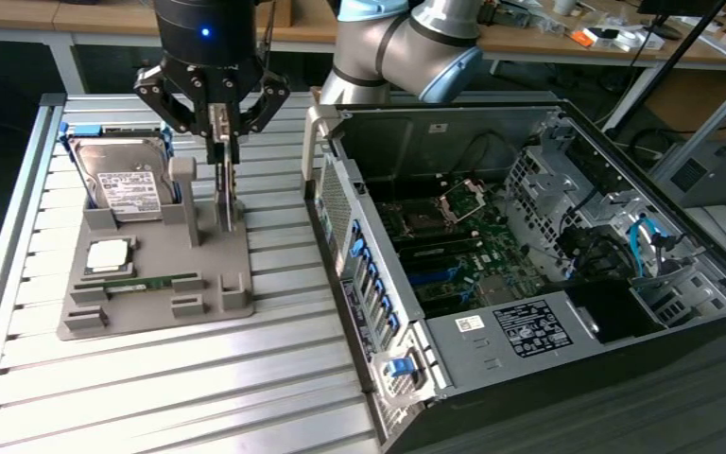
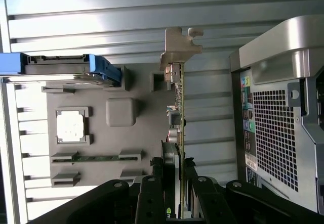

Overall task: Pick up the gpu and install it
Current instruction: 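Pick up the gpu and move the gpu toward the slot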

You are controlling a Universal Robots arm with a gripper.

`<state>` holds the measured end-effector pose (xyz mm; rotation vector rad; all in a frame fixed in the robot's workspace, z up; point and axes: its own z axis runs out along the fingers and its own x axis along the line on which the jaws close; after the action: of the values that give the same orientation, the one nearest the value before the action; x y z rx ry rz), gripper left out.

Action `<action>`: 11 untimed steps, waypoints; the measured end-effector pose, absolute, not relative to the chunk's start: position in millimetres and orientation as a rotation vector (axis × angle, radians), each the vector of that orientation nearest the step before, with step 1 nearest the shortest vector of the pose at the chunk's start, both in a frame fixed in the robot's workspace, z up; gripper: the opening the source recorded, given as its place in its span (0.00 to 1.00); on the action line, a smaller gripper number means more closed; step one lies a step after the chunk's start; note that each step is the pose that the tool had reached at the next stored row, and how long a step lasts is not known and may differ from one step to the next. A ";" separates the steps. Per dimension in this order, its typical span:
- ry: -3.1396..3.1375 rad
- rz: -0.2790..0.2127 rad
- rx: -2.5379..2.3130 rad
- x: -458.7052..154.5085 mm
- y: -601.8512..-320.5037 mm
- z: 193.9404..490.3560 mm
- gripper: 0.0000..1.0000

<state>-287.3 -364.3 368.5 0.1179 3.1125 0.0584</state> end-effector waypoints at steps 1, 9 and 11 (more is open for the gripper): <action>3.112 0.058 0.118 -287.3 -364.3 369.0 0.27; 3.112 0.058 0.118 -287.3 -364.3 373.6 0.27; 3.112 0.058 0.118 -287.3 -364.3 374.6 0.27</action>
<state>-287.3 -364.3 374.6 0.1180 3.1124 0.0584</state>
